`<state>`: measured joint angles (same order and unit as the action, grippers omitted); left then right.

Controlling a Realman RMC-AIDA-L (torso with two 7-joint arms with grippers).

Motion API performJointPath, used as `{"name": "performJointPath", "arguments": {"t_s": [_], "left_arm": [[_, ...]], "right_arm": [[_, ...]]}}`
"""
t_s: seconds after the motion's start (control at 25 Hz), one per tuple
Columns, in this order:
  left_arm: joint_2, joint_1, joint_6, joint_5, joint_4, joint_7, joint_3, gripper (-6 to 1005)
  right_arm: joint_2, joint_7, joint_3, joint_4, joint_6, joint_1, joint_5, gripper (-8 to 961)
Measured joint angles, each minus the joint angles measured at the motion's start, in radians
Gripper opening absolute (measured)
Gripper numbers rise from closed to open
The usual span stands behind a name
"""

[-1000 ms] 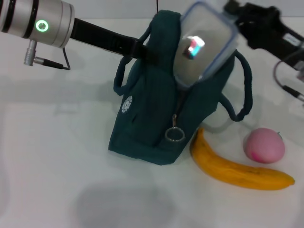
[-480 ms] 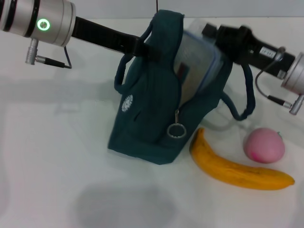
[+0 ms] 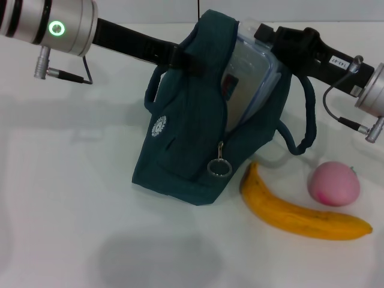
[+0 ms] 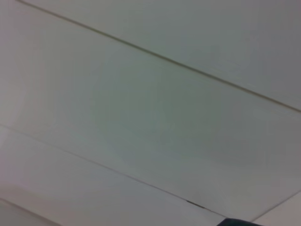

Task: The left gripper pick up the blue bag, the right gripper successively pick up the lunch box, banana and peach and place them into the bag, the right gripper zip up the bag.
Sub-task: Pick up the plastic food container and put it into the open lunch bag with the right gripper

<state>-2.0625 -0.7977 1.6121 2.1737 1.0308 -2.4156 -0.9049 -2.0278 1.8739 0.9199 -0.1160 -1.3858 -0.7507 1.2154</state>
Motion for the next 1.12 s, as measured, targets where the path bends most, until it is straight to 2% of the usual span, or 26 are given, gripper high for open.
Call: {"name": "performJointPath", "arguments": {"t_s": [0.36, 0.6, 1.12], "left_arm": [[-0.001, 0.007, 0.000, -0.039, -0.003, 0.014, 0.000, 54], [0.007, -0.022, -0.003, -0.100, -0.071, 0.036, 0.000, 54], [0.010, -0.020, -0.005, -0.105, -0.078, 0.032, 0.000, 54]], "right_arm": [[0.000, -0.016, 0.009, 0.008, -0.019, 0.003, -0.052, 100], [0.000, -0.048, 0.057, 0.025, 0.010, -0.027, -0.047, 100], [0.000, -0.051, 0.155, 0.001, 0.077, -0.056, -0.045, 101]]}}
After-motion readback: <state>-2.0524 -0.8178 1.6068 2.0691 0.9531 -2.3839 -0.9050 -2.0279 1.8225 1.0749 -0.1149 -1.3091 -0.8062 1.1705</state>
